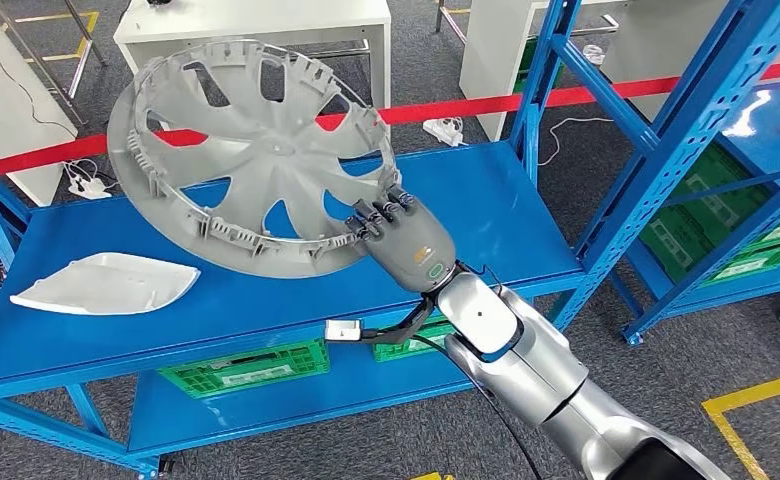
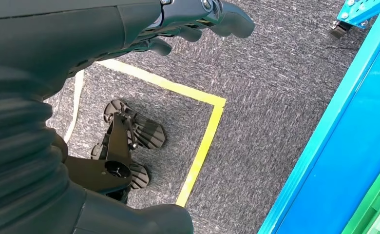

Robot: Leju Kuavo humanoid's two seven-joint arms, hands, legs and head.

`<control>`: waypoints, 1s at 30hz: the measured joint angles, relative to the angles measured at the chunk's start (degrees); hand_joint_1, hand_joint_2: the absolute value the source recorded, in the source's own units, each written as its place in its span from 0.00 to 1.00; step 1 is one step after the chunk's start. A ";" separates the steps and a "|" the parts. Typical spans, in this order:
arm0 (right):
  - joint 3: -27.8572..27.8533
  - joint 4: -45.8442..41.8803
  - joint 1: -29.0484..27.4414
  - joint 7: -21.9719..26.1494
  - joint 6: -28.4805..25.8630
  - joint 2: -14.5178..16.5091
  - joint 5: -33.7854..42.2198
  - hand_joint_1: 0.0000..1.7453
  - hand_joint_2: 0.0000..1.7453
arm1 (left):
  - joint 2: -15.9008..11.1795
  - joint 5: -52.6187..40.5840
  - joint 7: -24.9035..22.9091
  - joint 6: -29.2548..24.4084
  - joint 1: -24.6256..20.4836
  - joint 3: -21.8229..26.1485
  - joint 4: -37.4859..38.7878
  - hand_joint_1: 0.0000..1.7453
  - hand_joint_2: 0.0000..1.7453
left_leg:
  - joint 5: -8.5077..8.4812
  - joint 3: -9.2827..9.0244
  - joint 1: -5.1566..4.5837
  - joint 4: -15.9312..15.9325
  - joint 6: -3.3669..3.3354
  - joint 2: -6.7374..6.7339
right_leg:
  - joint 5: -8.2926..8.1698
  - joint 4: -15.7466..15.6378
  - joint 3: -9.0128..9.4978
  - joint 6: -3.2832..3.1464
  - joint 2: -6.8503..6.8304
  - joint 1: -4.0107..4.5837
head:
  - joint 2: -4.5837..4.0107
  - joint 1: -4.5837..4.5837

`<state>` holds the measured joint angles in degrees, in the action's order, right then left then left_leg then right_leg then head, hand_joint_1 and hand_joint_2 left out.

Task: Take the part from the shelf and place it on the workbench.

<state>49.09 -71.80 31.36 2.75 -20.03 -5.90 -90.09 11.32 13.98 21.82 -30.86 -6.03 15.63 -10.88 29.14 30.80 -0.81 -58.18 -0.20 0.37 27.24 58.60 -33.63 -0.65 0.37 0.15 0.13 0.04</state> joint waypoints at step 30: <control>0.72 -6.12 -3.96 4.27 2.30 -2.75 0.00 1.00 1.00 | -0.50 -0.46 -0.12 1.13 0.73 0.00 0.00 0.00 1.00 | -1.37 2.91 0.96 -1.77 1.64 -0.18 | 0.35 2.04 -1.55 0.28 0.15 -1.06 | 0.00 0.24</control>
<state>49.81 -77.92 27.40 7.02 -17.72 -8.66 -90.09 10.81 13.52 21.70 -29.73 -5.30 15.63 -10.88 27.77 33.71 0.15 -59.94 1.44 0.19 27.59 60.64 -35.18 -0.37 0.52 -0.90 0.13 0.28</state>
